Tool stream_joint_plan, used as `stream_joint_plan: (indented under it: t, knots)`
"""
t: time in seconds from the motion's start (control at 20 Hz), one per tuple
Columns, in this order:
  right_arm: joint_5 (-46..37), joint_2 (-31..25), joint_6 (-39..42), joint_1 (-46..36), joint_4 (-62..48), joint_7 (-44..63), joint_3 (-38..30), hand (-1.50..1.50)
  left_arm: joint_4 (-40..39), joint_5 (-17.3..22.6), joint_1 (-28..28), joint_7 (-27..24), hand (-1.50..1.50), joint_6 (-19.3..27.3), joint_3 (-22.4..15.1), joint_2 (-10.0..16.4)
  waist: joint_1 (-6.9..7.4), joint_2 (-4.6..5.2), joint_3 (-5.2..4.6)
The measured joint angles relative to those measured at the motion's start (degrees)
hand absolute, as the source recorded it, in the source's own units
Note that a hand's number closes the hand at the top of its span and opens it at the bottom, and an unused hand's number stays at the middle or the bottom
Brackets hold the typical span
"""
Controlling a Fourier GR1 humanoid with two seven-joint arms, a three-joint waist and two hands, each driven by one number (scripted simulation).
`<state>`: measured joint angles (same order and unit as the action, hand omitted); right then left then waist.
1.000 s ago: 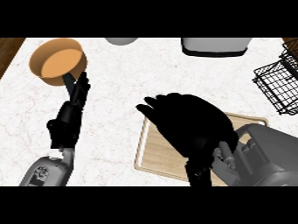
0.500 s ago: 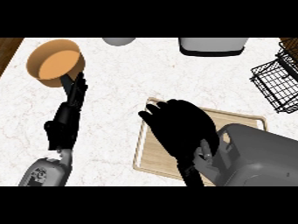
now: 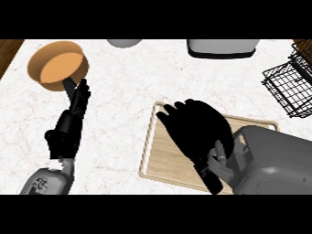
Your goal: Pick the squash from the tray and place it in the tiered basket
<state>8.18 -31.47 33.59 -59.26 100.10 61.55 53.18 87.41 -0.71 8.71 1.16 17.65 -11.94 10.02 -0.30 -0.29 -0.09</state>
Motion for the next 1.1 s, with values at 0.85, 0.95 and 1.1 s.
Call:
stream_joint_plan:
  t: [0.85, 0.95, 1.1]
  knots:
    - [-14.41, 1.23, 4.31, 4.18, -1.62, -4.47, 3.85, -1.5, 1.3, -1.5, -0.2, 1.33, 0.0, -0.45, 0.51, -1.18, 0.29, 0.12, 0.06]
    - [-16.25, 1.0, 4.67, 5.02, -2.92, -5.21, 3.06, -1.5, 1.17, -1.5, -0.2, 1.04, 0.0, -0.84, 0.94, -0.94, 0.31, 0.16, 0.06]
    - [-19.13, 0.01, 5.32, 7.81, -3.33, -6.66, 2.03, -1.5, 1.92, -1.95, -0.15, 2.05, 0.0, -0.82, 0.99, -1.15, 0.26, 0.18, 0.08]
